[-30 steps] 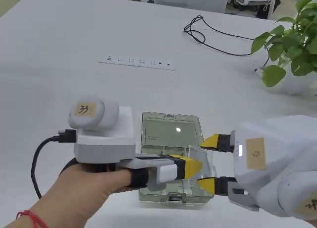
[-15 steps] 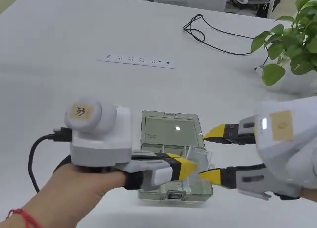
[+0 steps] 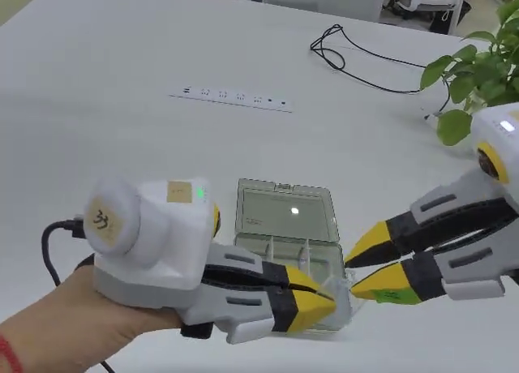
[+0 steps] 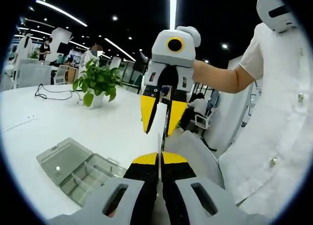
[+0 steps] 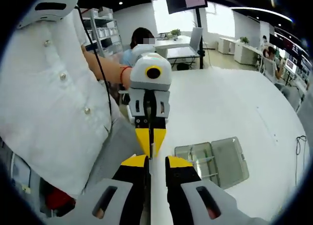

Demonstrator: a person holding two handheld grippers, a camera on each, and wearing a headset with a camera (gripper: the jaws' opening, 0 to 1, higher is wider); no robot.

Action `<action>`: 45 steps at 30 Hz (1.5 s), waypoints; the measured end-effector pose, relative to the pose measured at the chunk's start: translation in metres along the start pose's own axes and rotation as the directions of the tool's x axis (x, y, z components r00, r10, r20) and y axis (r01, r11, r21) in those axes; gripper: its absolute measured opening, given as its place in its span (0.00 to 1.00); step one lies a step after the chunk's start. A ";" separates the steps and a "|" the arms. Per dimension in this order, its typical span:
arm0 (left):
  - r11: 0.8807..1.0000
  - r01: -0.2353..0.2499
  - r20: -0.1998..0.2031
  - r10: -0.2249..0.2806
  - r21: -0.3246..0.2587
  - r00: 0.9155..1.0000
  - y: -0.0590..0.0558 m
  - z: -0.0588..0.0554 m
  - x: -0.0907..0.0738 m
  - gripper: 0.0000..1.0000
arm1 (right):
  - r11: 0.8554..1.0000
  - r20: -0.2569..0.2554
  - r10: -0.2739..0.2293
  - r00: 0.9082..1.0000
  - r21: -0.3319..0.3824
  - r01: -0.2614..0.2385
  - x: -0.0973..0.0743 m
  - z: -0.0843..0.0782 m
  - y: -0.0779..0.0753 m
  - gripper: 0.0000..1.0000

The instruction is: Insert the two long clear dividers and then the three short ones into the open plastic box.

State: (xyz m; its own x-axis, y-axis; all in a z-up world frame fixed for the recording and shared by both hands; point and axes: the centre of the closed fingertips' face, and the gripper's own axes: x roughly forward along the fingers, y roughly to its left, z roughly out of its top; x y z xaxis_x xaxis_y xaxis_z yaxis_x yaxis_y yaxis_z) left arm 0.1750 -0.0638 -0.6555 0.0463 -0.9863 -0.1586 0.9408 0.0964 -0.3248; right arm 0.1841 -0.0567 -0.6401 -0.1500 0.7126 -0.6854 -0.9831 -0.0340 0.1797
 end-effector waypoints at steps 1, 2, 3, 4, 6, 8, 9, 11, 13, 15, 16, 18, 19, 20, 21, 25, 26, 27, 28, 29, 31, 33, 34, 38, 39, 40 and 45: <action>1.000 0.005 0.002 -0.005 0.008 1.000 -0.001 0.000 0.000 0.00 | 1.000 -0.009 0.008 1.000 -0.005 -0.008 0.002 -0.001 0.000 0.14; 1.000 0.009 0.006 -0.009 0.011 1.000 -0.002 0.001 -0.001 0.00 | 1.000 -0.014 0.020 1.000 -0.002 -0.020 0.003 -0.004 0.001 0.14; 1.000 0.013 0.010 -0.013 0.014 1.000 -0.002 0.002 -0.001 0.00 | 0.999 -0.017 0.040 0.999 0.000 -0.040 0.005 -0.005 0.003 0.13; 1.000 0.013 0.015 -0.014 0.017 1.000 -0.003 0.002 -0.001 0.00 | 0.999 -0.016 0.048 0.999 0.000 -0.048 0.006 -0.004 0.003 0.12; 1.000 0.013 0.022 -0.013 0.023 1.000 -0.003 0.003 -0.002 0.00 | 0.998 -0.012 0.069 0.998 0.013 -0.069 0.008 -0.005 0.005 0.11; 1.000 0.013 0.032 -0.014 0.024 0.999 -0.002 0.005 -0.003 0.00 | 0.997 -0.011 0.081 0.997 0.018 -0.081 0.010 -0.005 0.005 0.08; 1.000 0.013 0.034 -0.014 0.024 0.999 -0.002 0.005 -0.003 0.00 | 0.996 -0.013 0.085 0.996 0.019 -0.085 0.010 -0.006 0.005 0.08; 1.000 0.012 0.038 -0.013 0.024 0.999 -0.001 0.006 -0.003 0.00 | 0.995 -0.016 0.094 0.995 0.020 -0.094 0.011 -0.007 0.006 0.07; 1.000 0.013 0.043 -0.014 0.026 0.999 -0.001 0.006 -0.004 0.00 | 0.994 -0.013 0.105 0.994 0.019 -0.105 0.013 -0.005 0.008 0.05; 1.000 0.011 0.044 -0.012 0.026 0.999 0.000 0.006 -0.004 0.00 | 0.993 -0.010 0.115 0.993 0.018 -0.114 0.013 -0.005 0.009 0.03; 1.000 0.009 0.045 -0.010 0.027 0.999 0.000 0.006 -0.004 0.00 | 0.993 -0.009 0.116 0.993 0.020 -0.116 0.013 -0.005 0.008 0.03; 1.000 0.008 0.045 -0.009 0.021 0.999 0.001 0.006 -0.005 0.00 | 0.993 -0.007 0.120 0.993 0.021 -0.120 0.014 -0.005 0.008 0.03; 1.000 0.006 0.046 -0.007 0.025 0.999 0.001 0.006 -0.005 0.00 | 0.993 -0.006 0.120 0.993 0.021 -0.120 0.014 -0.004 0.007 0.03; 1.000 0.005 0.047 -0.006 0.025 0.999 0.002 0.006 -0.006 0.00 | 0.992 -0.007 0.121 0.993 0.022 -0.121 0.015 -0.003 0.008 0.03; 1.000 0.005 0.048 -0.006 0.023 0.999 0.002 0.006 -0.006 0.00 | 0.992 -0.008 0.124 0.992 0.019 -0.123 0.015 -0.003 0.009 0.03; 1.000 0.001 0.047 -0.002 0.017 0.999 0.002 0.004 -0.006 0.00 | 0.992 -0.012 0.127 0.992 0.017 -0.126 0.016 -0.004 0.008 0.03; 1.000 0.000 0.047 -0.001 0.015 0.999 0.002 0.004 -0.006 0.00 | 0.992 -0.014 0.128 0.992 0.017 -0.127 0.017 -0.003 0.009 0.03; 1.000 -0.002 0.047 0.001 0.015 0.999 0.002 0.003 -0.006 0.00 | 0.992 -0.015 0.127 0.992 0.015 -0.127 0.017 -0.004 0.009 0.03; 1.000 -0.003 0.047 0.002 0.013 0.999 0.002 0.003 -0.006 0.00 | 0.992 -0.015 0.127 0.992 0.016 -0.127 0.017 -0.004 0.008 0.03; 1.000 -0.003 0.048 0.003 0.013 0.999 0.002 0.003 -0.006 0.00 | 0.992 -0.015 0.127 0.992 0.015 -0.127 0.017 -0.004 0.008 0.03; 1.000 -0.008 0.049 0.007 0.014 0.999 0.003 0.003 -0.006 0.00 | 0.992 -0.014 0.124 0.992 0.016 -0.124 0.017 -0.004 0.007 0.03; 1.000 -0.011 0.049 0.010 0.014 0.999 0.003 0.003 -0.007 0.00 | 0.992 -0.014 0.122 0.992 0.016 -0.121 0.016 -0.004 0.007 0.03; 1.000 -0.012 0.048 0.012 0.014 0.999 0.004 0.002 -0.007 0.00 | 0.993 -0.015 0.120 0.993 0.016 -0.119 0.016 -0.005 0.005 0.03; 1.000 -0.025 0.044 0.025 0.006 0.999 0.006 0.000 -0.009 0.00 | 0.994 -0.017 0.111 0.994 0.016 -0.111 0.014 -0.007 0.004 0.03; 1.000 -0.030 0.045 0.029 0.004 0.999 0.007 0.000 -0.010 0.00 | 0.994 -0.017 0.109 0.994 0.017 -0.109 0.013 -0.007 0.003 0.03; 0.999 -0.034 0.045 0.034 0.004 0.998 0.008 -0.001 -0.011 0.00 | 0.995 -0.017 0.103 0.995 0.018 -0.103 0.012 -0.008 0.001 0.03; 0.998 -0.063 0.040 0.063 -0.007 0.997 0.013 -0.004 -0.015 0.04 | 0.997 -0.018 0.080 0.997 0.023 -0.079 0.008 -0.010 -0.001 0.03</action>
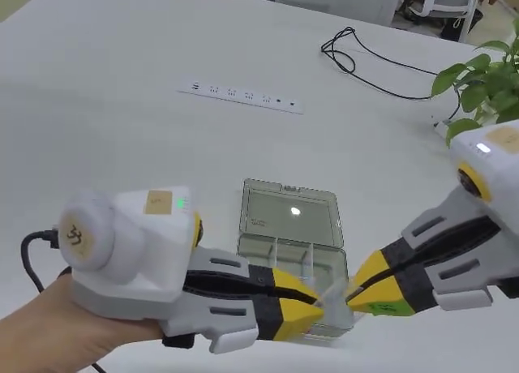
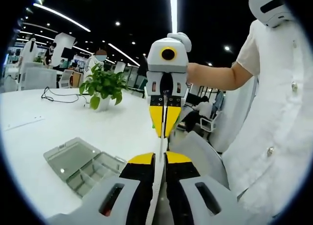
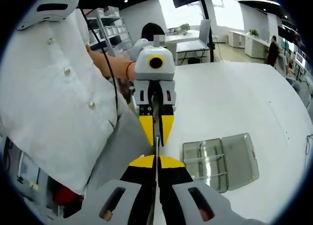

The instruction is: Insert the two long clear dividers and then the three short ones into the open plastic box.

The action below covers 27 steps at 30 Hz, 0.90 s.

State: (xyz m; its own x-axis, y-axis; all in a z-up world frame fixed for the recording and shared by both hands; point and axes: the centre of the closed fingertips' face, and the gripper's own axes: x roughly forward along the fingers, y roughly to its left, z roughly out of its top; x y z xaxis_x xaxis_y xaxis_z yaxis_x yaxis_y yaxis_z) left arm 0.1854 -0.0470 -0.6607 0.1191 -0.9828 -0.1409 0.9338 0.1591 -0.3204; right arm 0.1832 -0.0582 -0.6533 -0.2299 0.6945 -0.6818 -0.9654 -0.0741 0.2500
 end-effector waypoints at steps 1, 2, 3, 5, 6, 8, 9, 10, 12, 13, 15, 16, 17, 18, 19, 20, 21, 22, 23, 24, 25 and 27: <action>1.000 -0.007 0.001 0.007 -0.003 1.000 0.001 0.000 -0.001 0.05 | 1.000 -0.001 -0.008 1.000 0.002 0.008 -0.002 -0.002 -0.002 0.03; 1.000 -0.012 0.000 0.012 -0.005 1.000 0.002 -0.001 -0.002 0.07 | 1.000 -0.001 -0.014 1.000 0.005 0.014 -0.003 -0.003 -0.003 0.03; 1.000 -0.017 0.000 0.017 -0.006 1.000 0.003 -0.001 -0.003 0.08 | 1.000 -0.002 -0.021 1.000 0.007 0.021 -0.004 -0.004 -0.005 0.03; 1.000 -0.031 0.004 0.031 -0.004 1.000 0.005 -0.001 -0.005 0.10 | 0.999 -0.006 -0.037 0.999 0.009 0.037 -0.007 -0.006 -0.010 0.03; 0.999 -0.038 0.005 0.038 -0.011 0.999 0.006 -0.001 -0.006 0.11 | 0.999 -0.007 -0.046 0.999 0.012 0.046 -0.008 -0.008 -0.012 0.03; 0.998 -0.055 0.008 0.055 -0.010 0.998 0.009 -0.001 -0.009 0.15 | 0.998 -0.007 -0.060 0.998 0.019 0.060 -0.011 -0.009 -0.017 0.03; 0.998 -0.059 0.008 0.059 -0.011 0.998 0.010 -0.001 -0.009 0.16 | 0.998 -0.009 -0.067 0.998 0.020 0.067 -0.011 -0.010 -0.019 0.03; 0.998 -0.065 0.007 0.065 -0.014 0.998 0.011 -0.001 -0.010 0.18 | 0.997 -0.014 -0.074 0.997 0.020 0.074 -0.012 -0.012 -0.021 0.03; 0.996 -0.085 0.010 0.085 -0.018 0.996 0.015 -0.002 -0.013 0.21 | 0.996 -0.022 -0.089 0.996 0.023 0.089 -0.013 -0.015 -0.026 0.03; 0.995 -0.093 0.008 0.093 -0.021 0.996 0.017 -0.003 -0.015 0.24 | 0.995 -0.024 -0.093 0.995 0.024 0.094 -0.013 -0.016 -0.027 0.03; 0.993 -0.114 0.009 0.114 -0.022 0.993 0.021 -0.004 -0.018 0.28 | 0.994 -0.033 -0.108 0.994 0.024 0.109 -0.014 -0.019 -0.031 0.03; 0.992 -0.124 0.009 0.124 -0.023 0.992 0.024 -0.005 -0.020 0.30 | 0.993 -0.039 -0.114 0.993 0.022 0.115 -0.015 -0.021 -0.033 0.03; 0.991 -0.132 0.009 0.133 -0.025 0.991 0.025 -0.006 -0.022 0.32 | 0.992 -0.047 -0.121 0.992 0.021 0.122 -0.015 -0.023 -0.036 0.03; 0.990 -0.140 0.009 0.140 -0.027 0.990 0.027 -0.006 -0.023 0.34 | 0.992 -0.051 -0.126 0.991 0.020 0.127 -0.016 -0.024 -0.037 0.03; 0.989 -0.148 0.007 0.149 -0.027 0.989 0.028 -0.007 -0.025 0.36 | 0.991 -0.057 -0.132 0.990 0.019 0.133 -0.016 -0.026 -0.040 0.03; 0.987 -0.158 0.001 0.158 -0.026 0.988 0.030 -0.009 -0.026 0.38 | 0.990 -0.062 -0.137 0.989 0.019 0.138 -0.017 -0.028 -0.042 0.03; 0.985 -0.168 -0.004 0.168 -0.026 0.986 0.032 -0.010 -0.027 0.40 | 0.989 -0.067 -0.142 0.988 0.019 0.144 -0.017 -0.029 -0.044 0.03; 0.984 -0.175 -0.004 0.175 -0.026 0.985 0.033 -0.011 -0.028 0.43 | 0.989 -0.072 -0.147 0.987 0.018 0.148 -0.016 -0.030 -0.045 0.03; 0.982 -0.185 -0.007 0.185 -0.029 0.983 0.036 -0.013 -0.030 0.45 | 0.988 -0.079 -0.152 0.985 0.015 0.153 -0.016 -0.033 -0.047 0.03; 0.981 -0.191 -0.007 0.190 -0.031 0.982 0.037 -0.013 -0.032 0.48 | 0.987 -0.089 -0.160 0.983 0.008 0.162 -0.016 -0.035 -0.050 0.03; 0.980 -0.196 -0.008 0.196 -0.036 0.981 0.039 -0.014 -0.033 0.49 | 0.986 -0.096 -0.166 0.982 0.006 0.167 -0.015 -0.036 -0.052 0.03; 0.977 -0.209 -0.010 0.208 -0.035 0.978 0.041 -0.016 -0.036 0.54 | 0.985 -0.099 -0.171 0.980 0.006 0.172 -0.014 -0.037 -0.054 0.03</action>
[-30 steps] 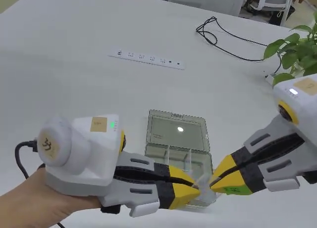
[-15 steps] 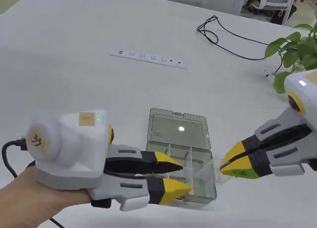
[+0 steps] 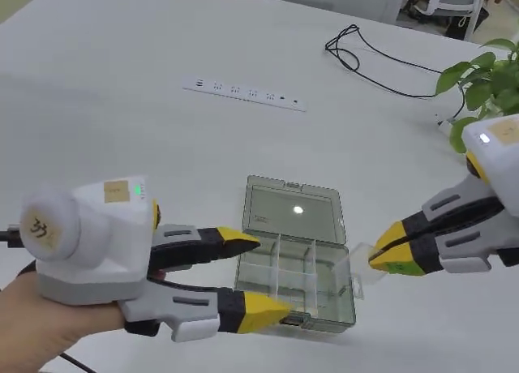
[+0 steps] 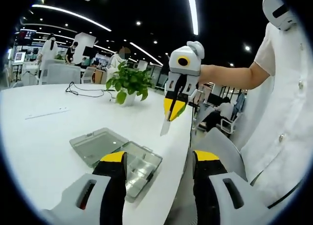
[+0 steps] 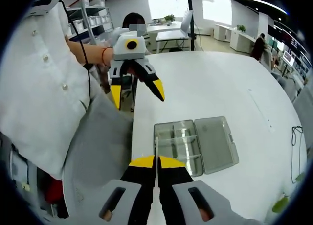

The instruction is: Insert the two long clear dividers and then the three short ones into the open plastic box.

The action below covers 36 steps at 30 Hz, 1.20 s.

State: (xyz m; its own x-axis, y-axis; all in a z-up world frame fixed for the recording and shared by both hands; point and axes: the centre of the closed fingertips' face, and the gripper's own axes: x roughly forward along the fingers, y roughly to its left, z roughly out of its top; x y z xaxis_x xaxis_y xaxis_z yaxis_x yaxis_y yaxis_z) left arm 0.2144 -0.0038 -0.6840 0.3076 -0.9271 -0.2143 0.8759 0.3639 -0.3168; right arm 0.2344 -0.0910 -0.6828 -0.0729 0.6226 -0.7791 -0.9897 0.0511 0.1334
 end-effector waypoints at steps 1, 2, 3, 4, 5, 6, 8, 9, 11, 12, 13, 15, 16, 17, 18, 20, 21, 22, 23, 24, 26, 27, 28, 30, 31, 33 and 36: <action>1.000 -0.009 -0.004 0.009 0.003 1.000 0.002 -0.001 -0.001 0.56 | 1.000 -0.008 -0.005 1.000 0.000 0.005 0.001 -0.002 -0.002 0.03; 1.000 -0.013 -0.007 0.013 0.003 1.000 0.004 -0.002 -0.002 0.57 | 1.000 -0.014 -0.009 1.000 -0.004 0.009 0.002 -0.003 -0.003 0.03; 1.000 -0.019 -0.011 0.019 -0.002 1.000 0.007 -0.004 -0.003 0.59 | 1.000 -0.022 -0.015 1.000 -0.008 0.015 0.004 -0.004 -0.005 0.03; 1.000 -0.024 -0.012 0.024 -0.004 1.000 0.009 -0.005 -0.004 0.60 | 1.000 -0.028 -0.019 0.999 -0.011 0.018 0.005 -0.005 -0.007 0.03; 1.000 -0.029 -0.013 0.029 -0.005 0.999 0.011 -0.006 -0.005 0.62 | 1.000 -0.036 -0.022 0.999 -0.013 0.021 0.006 -0.007 -0.008 0.03; 0.999 -0.035 -0.016 0.035 -0.005 0.999 0.013 -0.007 -0.006 0.63 | 0.999 -0.049 -0.029 0.998 -0.022 0.028 0.008 -0.009 -0.010 0.03; 0.999 -0.044 -0.016 0.044 -0.005 0.999 0.016 -0.008 -0.008 0.68 | 0.998 -0.078 -0.039 0.996 -0.045 0.036 0.011 -0.014 -0.014 0.03; 0.999 -0.047 -0.014 0.047 -0.002 0.999 0.016 -0.008 -0.008 0.70 | 0.998 -0.083 -0.041 0.996 -0.047 0.037 0.012 -0.015 -0.014 0.03; 0.999 -0.053 -0.017 0.053 -0.002 0.998 0.019 -0.010 -0.009 0.72 | 0.998 -0.094 -0.047 0.994 -0.055 0.042 0.015 -0.018 -0.018 0.03; 0.998 -0.055 -0.018 0.055 -0.004 0.998 0.020 -0.010 -0.010 0.73 | 0.997 -0.103 -0.050 0.993 -0.059 0.044 0.017 -0.020 -0.019 0.03; 0.998 -0.059 -0.021 0.059 -0.003 0.998 0.021 -0.012 -0.010 0.74 | 0.996 -0.117 -0.057 0.991 -0.070 0.049 0.018 -0.023 -0.022 0.03; 0.998 -0.065 -0.024 0.065 -0.005 0.998 0.023 -0.013 -0.010 0.78 | 0.995 -0.134 -0.061 0.989 -0.084 0.050 0.021 -0.026 -0.024 0.03; 0.998 -0.067 -0.027 0.067 -0.009 0.997 0.024 -0.014 -0.011 0.79 | 0.995 -0.137 -0.061 0.989 -0.085 0.049 0.023 -0.028 -0.025 0.03; 0.998 -0.069 -0.027 0.069 -0.008 0.997 0.026 -0.015 -0.011 0.81 | 0.995 -0.140 -0.061 0.988 -0.088 0.049 0.026 -0.029 -0.027 0.03; 0.997 -0.071 -0.029 0.070 -0.007 0.997 0.027 -0.016 -0.011 0.83 | 0.995 -0.146 -0.064 0.987 -0.090 0.051 0.029 -0.031 -0.028 0.03; 0.997 -0.073 -0.039 0.073 -0.012 0.997 0.028 -0.019 -0.011 0.87 | 0.994 -0.158 -0.068 0.985 -0.100 0.053 0.033 -0.034 -0.030 0.03; 0.997 -0.073 -0.043 0.073 -0.011 0.996 0.028 -0.020 -0.011 0.89 | 0.993 -0.162 -0.070 0.984 -0.103 0.053 0.035 -0.035 -0.031 0.03; 0.997 -0.074 -0.045 0.073 -0.010 0.996 0.028 -0.021 -0.010 0.90 | 0.993 -0.169 -0.071 0.983 -0.108 0.053 0.039 -0.038 -0.033 0.03; 0.997 -0.074 -0.046 0.074 -0.012 0.996 0.029 -0.021 -0.010 0.93 | 0.992 -0.172 -0.071 0.983 -0.111 0.052 0.041 -0.039 -0.034 0.03; 0.997 -0.080 -0.047 0.080 -0.012 0.996 0.030 -0.022 -0.009 0.96 | 0.992 -0.174 -0.072 0.982 -0.111 0.053 0.043 -0.041 -0.035 0.03; 0.996 -0.092 -0.045 0.091 -0.010 0.995 0.032 -0.022 -0.009 1.00 | 0.991 -0.187 -0.080 0.979 -0.117 0.058 0.048 -0.047 -0.040 0.03; 0.996 -0.092 -0.046 0.091 -0.015 0.995 0.033 -0.022 -0.009 1.00 | 0.991 -0.195 -0.083 0.977 -0.121 0.060 0.050 -0.049 -0.042 0.03; 0.996 -0.091 -0.044 0.090 -0.018 0.995 0.033 -0.022 -0.009 1.00 | 0.991 -0.199 -0.083 0.976 -0.121 0.060 0.051 -0.051 -0.042 0.03; 0.996 -0.088 -0.045 0.087 -0.020 0.995 0.033 -0.022 -0.009 1.00 | 0.991 -0.204 -0.081 0.976 -0.121 0.057 0.052 -0.054 -0.043 0.03; 0.996 -0.086 -0.046 0.085 -0.020 0.995 0.033 -0.023 -0.009 1.00 | 0.991 -0.207 -0.080 0.975 -0.122 0.056 0.053 -0.055 -0.044 0.03; 0.996 -0.086 -0.052 0.085 -0.023 0.995 0.034 -0.024 -0.008 1.00 | 0.991 -0.207 -0.082 0.975 -0.123 0.057 0.054 -0.056 -0.045 0.03; 0.996 -0.088 -0.051 0.087 -0.025 0.995 0.035 -0.024 -0.008 1.00 | 0.991 -0.203 -0.084 0.976 -0.120 0.061 0.055 -0.055 -0.047 0.03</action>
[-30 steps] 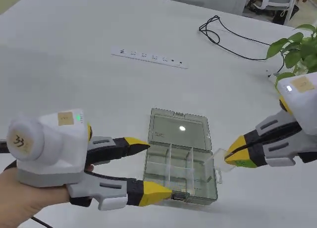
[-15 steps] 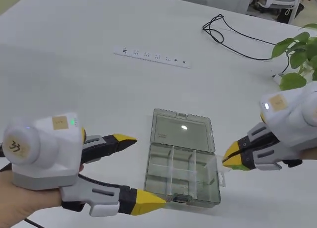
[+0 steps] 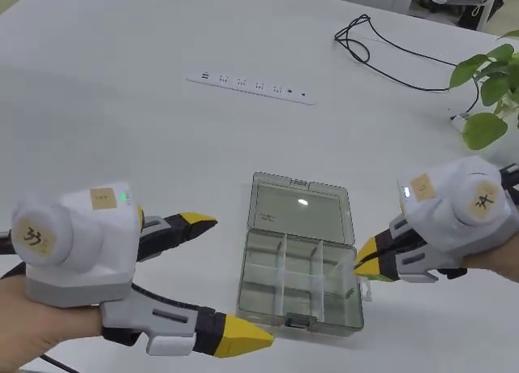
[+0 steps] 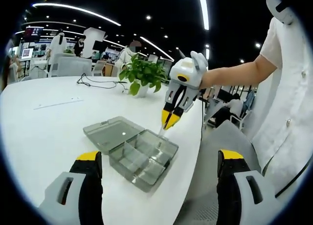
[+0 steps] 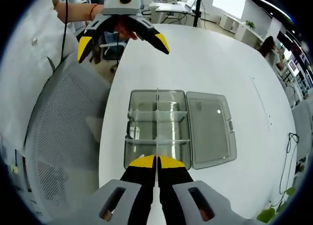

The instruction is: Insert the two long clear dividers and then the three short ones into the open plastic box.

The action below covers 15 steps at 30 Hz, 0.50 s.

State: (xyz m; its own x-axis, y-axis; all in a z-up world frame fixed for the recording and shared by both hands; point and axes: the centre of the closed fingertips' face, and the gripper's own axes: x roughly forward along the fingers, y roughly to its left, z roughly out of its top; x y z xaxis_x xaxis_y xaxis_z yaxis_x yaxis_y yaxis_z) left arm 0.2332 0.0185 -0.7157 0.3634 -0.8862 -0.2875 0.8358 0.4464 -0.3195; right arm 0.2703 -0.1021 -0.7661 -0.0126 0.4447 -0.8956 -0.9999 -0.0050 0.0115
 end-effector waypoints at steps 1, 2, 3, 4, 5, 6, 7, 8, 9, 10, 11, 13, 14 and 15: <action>1.000 0.002 0.002 -0.002 -0.002 1.000 0.000 0.000 0.000 1.00 | 1.000 0.001 0.000 1.000 0.001 0.000 0.000 0.000 0.000 0.03; 1.000 0.003 0.003 -0.003 -0.001 1.000 -0.001 0.000 0.000 1.00 | 1.000 0.001 0.002 1.000 0.001 -0.002 0.001 0.000 0.000 0.03; 1.000 0.004 0.002 -0.004 -0.001 1.000 -0.001 0.000 0.000 1.00 | 1.000 0.000 0.003 1.000 0.000 -0.003 0.002 0.000 0.000 0.03; 1.000 0.005 0.002 -0.005 0.000 1.000 -0.001 0.000 0.000 1.00 | 1.000 0.000 0.005 1.000 0.001 -0.005 0.003 0.000 0.000 0.03; 1.000 0.004 0.000 -0.004 -0.001 1.000 -0.001 -0.001 0.000 1.00 | 1.000 -0.001 0.008 1.000 0.002 -0.008 0.004 0.000 0.000 0.03; 1.000 0.004 0.001 -0.004 -0.001 1.000 -0.001 -0.001 0.000 1.00 | 1.000 -0.001 0.010 1.000 0.001 -0.010 0.005 0.000 0.000 0.03; 1.000 0.003 0.002 -0.003 -0.003 1.000 0.000 0.000 0.000 1.00 | 1.000 -0.003 0.011 1.000 0.000 -0.011 0.005 0.000 0.001 0.03; 1.000 0.003 0.002 -0.003 -0.005 1.000 -0.001 0.000 0.000 1.00 | 1.000 -0.004 0.013 1.000 0.000 -0.013 0.006 0.000 0.001 0.03; 1.000 0.003 0.002 -0.003 -0.005 1.000 -0.001 -0.001 0.000 1.00 | 1.000 -0.006 0.013 1.000 -0.001 -0.013 0.006 -0.001 0.001 0.03; 1.000 0.003 0.000 -0.003 -0.005 1.000 0.000 -0.001 0.000 1.00 | 1.000 -0.007 0.015 1.000 -0.002 -0.015 0.007 -0.001 0.001 0.03; 1.000 0.002 0.001 -0.002 -0.006 1.000 0.000 -0.001 0.000 1.00 | 1.000 -0.008 0.015 1.000 0.000 -0.015 0.008 -0.001 0.000 0.03; 1.000 0.002 0.002 -0.002 -0.007 1.000 0.000 -0.001 0.000 1.00 | 1.000 -0.006 0.012 1.000 0.001 -0.012 0.008 -0.002 -0.002 0.03; 1.000 0.002 0.002 -0.002 -0.008 1.000 0.000 -0.001 0.000 0.99 | 1.000 -0.001 0.013 1.000 0.010 -0.013 0.008 -0.002 -0.003 0.03; 1.000 0.003 0.002 -0.003 -0.008 1.000 -0.001 -0.002 0.000 0.99 | 1.000 0.004 0.018 1.000 0.022 -0.018 0.008 -0.002 -0.003 0.03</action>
State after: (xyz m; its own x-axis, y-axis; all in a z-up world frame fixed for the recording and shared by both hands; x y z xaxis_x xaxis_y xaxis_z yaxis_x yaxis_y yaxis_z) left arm 0.2320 0.0184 -0.7170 0.3619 -0.8876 -0.2851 0.8333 0.4450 -0.3279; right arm 0.2729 -0.1006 -0.7741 -0.0306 0.4480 -0.8935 -0.9993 0.0068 0.0376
